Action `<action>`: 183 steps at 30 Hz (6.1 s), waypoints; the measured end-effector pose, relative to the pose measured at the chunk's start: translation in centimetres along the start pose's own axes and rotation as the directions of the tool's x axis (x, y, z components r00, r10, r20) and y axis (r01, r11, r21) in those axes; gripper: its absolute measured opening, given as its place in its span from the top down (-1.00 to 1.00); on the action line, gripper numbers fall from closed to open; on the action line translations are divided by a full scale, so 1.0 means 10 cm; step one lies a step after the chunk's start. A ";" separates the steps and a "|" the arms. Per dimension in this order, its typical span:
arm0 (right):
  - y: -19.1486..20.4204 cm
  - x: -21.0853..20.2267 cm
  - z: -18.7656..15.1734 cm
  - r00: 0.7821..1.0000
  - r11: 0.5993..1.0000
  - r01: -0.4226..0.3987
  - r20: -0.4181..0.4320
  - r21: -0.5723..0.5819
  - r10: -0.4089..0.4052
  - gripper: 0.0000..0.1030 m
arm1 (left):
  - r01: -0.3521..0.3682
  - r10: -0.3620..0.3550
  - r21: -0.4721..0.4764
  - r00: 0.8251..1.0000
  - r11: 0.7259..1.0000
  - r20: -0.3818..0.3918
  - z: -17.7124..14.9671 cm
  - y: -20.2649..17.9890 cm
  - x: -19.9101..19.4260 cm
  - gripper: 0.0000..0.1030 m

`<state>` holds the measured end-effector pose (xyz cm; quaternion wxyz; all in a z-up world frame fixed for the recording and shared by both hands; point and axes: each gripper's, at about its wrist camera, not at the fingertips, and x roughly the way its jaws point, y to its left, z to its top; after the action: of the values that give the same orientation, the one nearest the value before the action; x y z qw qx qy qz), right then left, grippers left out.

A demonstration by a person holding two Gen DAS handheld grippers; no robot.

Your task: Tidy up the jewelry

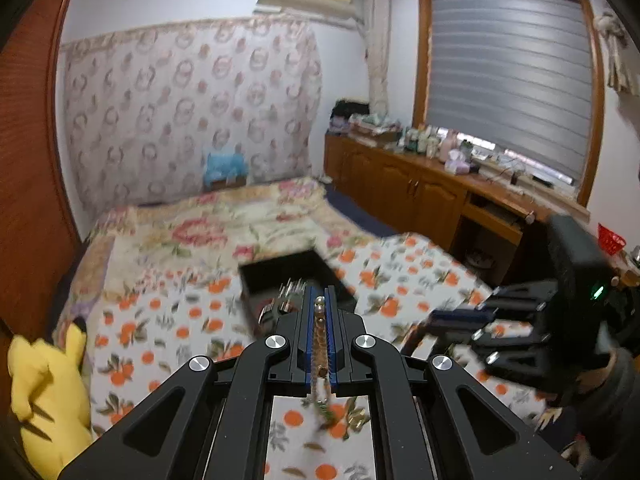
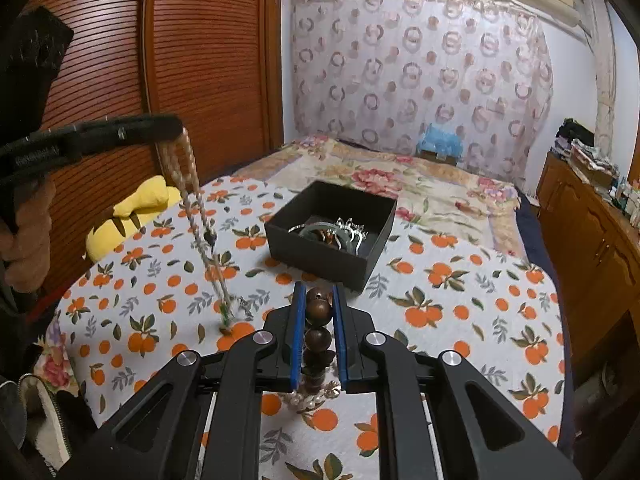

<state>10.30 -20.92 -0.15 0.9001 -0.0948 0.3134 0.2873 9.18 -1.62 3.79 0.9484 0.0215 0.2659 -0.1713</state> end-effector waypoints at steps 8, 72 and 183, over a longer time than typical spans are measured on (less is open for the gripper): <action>0.00 0.10 -0.07 1.000 1.000 -0.008 -0.029 0.005 0.008 0.71 | -0.054 0.047 -0.032 0.977 0.998 -0.206 -0.66 0.23 0.53 0.92; 0.43 0.58 -0.49 0.974 0.989 -0.141 -0.183 -0.047 0.131 0.63 | -0.050 0.043 0.040 0.986 0.998 0.159 0.63 0.00 -0.66 0.92; -0.42 1.12 0.59 0.982 0.993 0.064 -0.171 -0.104 -0.081 -0.05 | -0.077 0.071 -0.042 0.988 0.996 -0.140 -0.01 0.42 1.07 0.31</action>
<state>22.90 -17.13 -2.50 0.8733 -0.1751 0.3729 0.2600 19.08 -0.98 -2.02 0.9336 0.0206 0.3342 -0.1276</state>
